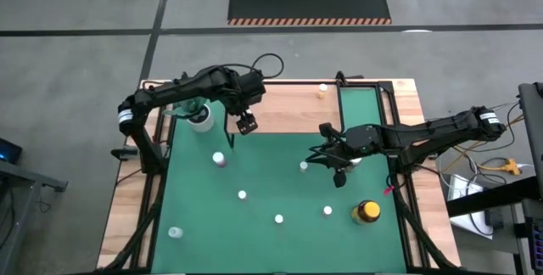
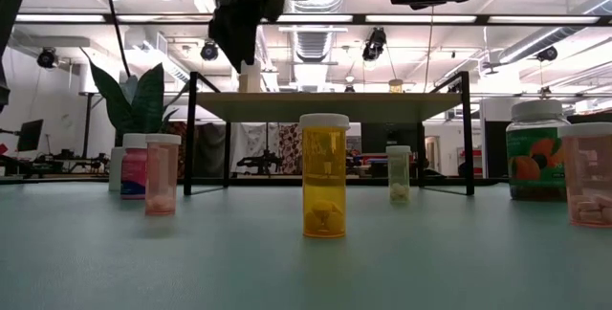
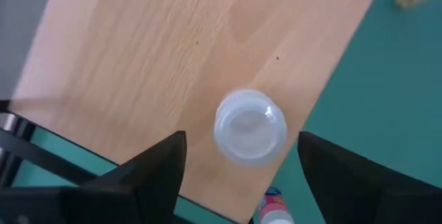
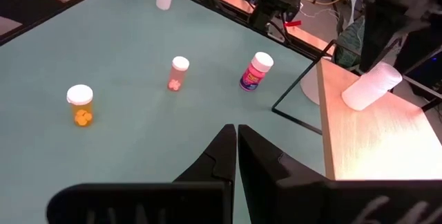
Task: Pick and place medicine bottles onto shelf by color
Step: Put the top white pill bottle on the shelf, then put the left pink pill bottle on the shelf
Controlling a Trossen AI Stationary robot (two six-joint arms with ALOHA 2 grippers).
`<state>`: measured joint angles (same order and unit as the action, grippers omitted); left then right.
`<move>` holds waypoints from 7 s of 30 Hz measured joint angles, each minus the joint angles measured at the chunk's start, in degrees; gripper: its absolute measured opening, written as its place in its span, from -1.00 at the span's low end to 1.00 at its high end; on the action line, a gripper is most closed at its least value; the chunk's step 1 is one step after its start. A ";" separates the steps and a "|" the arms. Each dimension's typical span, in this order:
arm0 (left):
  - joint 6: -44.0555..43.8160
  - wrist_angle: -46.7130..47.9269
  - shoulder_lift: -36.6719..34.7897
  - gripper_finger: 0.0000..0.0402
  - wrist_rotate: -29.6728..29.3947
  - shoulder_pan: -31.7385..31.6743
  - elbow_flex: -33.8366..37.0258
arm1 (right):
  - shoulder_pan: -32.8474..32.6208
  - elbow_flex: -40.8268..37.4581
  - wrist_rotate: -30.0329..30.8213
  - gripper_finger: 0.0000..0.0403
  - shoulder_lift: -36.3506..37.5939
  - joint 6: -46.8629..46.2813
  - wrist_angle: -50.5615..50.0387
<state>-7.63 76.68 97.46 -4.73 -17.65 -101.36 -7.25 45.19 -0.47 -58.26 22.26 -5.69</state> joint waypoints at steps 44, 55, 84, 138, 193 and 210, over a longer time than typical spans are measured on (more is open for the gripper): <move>1.98 -18.14 -13.12 -0.96 -7.82 3.36 12.67 | 0.00 -0.39 0.02 -0.96 0.00 -3.07 0.00; 0.00 -17.65 -13.06 -0.96 -8.51 6.58 16.63 | 0.00 -0.46 0.02 -0.96 0.00 -3.69 -0.09; -3.54 -36.61 -18.50 -0.96 -13.28 24.76 21.98 | 0.00 -1.59 0.02 -0.96 -0.37 -8.92 0.63; 20.39 -86.97 -47.94 -0.96 -15.56 47.36 69.84 | -6.60 36.72 6.54 -0.01 -50.06 -20.95 8.77; 20.58 -89.87 -55.11 -0.96 -15.50 47.43 73.85 | -6.36 43.65 7.99 -0.45 -62.41 -21.52 7.33; 20.60 -89.75 -61.23 -0.96 -15.52 47.38 73.74 | -8.26 44.41 8.46 -0.46 -48.57 -30.42 -4.74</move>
<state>12.97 -13.08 36.23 -20.25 29.74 -27.62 -15.51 89.60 7.99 -106.83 -8.16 -10.44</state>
